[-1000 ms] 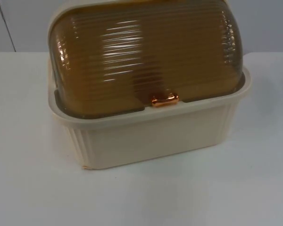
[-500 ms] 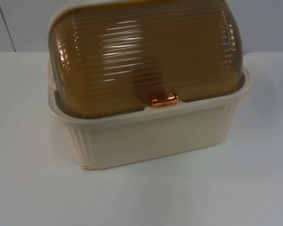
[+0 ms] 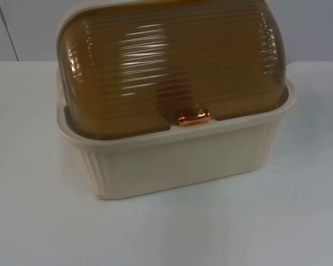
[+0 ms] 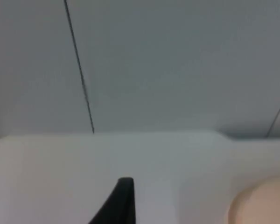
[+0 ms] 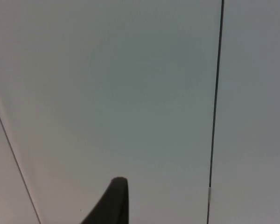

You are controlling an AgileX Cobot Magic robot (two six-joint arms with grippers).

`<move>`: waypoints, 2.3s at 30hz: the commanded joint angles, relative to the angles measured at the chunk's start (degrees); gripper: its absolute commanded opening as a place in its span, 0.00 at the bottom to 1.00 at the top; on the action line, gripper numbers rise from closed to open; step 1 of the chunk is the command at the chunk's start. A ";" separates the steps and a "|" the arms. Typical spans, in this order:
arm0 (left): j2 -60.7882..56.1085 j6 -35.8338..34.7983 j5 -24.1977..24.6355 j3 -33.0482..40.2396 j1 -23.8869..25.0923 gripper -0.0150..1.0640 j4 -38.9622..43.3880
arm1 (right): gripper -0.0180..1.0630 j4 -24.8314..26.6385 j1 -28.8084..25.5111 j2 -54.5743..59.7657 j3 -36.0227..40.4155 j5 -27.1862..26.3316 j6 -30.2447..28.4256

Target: Open the box lid with the left hand, place the block into the box with the right hand, then close the box lid with the left hand.

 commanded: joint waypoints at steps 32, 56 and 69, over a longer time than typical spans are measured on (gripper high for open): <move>-11.76 7.76 1.17 -1.20 -5.36 0.96 -3.49 | 0.93 -6.23 -8.37 -1.18 8.34 12.50 3.80; -18.06 4.19 2.90 -1.20 -5.36 0.96 -2.86 | 0.93 -10.85 -8.27 -20.50 8.34 12.93 5.37; -34.69 4.61 2.44 -1.20 -5.36 0.96 0.15 | 0.93 -10.86 -8.27 -31.46 8.34 10.11 5.37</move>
